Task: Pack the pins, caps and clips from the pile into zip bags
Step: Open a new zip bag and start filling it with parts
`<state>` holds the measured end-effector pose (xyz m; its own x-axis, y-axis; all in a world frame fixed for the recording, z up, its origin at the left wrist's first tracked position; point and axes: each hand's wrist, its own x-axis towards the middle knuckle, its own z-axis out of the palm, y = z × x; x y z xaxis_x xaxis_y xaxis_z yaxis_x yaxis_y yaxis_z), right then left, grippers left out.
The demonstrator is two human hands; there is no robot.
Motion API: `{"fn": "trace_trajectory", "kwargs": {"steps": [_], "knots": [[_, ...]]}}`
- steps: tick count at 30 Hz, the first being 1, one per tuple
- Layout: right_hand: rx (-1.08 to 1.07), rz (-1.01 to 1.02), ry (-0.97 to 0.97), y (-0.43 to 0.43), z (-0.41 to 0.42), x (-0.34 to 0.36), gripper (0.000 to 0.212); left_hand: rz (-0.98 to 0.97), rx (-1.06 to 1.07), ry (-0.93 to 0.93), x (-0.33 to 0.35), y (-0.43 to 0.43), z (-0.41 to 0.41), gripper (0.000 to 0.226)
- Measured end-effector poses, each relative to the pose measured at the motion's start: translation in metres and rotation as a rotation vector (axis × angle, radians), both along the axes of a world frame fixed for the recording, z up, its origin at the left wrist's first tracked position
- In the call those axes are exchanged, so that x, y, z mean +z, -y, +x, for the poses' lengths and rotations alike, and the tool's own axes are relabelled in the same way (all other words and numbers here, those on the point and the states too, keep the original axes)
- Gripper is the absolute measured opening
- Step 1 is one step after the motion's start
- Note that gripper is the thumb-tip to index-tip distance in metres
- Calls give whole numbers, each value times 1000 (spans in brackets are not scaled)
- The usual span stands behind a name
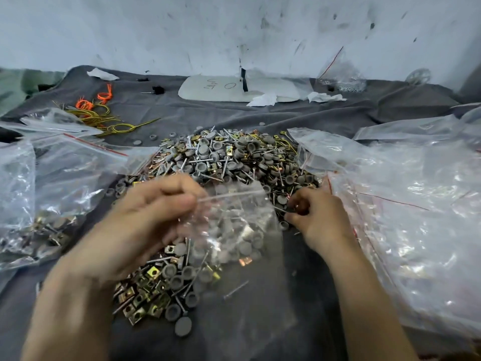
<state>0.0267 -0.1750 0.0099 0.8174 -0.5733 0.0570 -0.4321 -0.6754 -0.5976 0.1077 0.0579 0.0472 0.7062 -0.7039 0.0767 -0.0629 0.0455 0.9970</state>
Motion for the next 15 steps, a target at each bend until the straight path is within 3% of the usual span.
{"fn": "trace_trajectory", "kwargs": {"steps": [3, 9, 15], "knots": [[-22, -15, -23, -1, 2, -1, 14, 88, -122, 164, -6, 12, -10, 13], [22, -28, 25, -1, 2, -1, 13, 185, -60, 441, -18, 27, -11, 15], [-25, 538, 463, 6, -4, 8, 17, 159, -46, 624, -29, 42, -14, 11]]}}
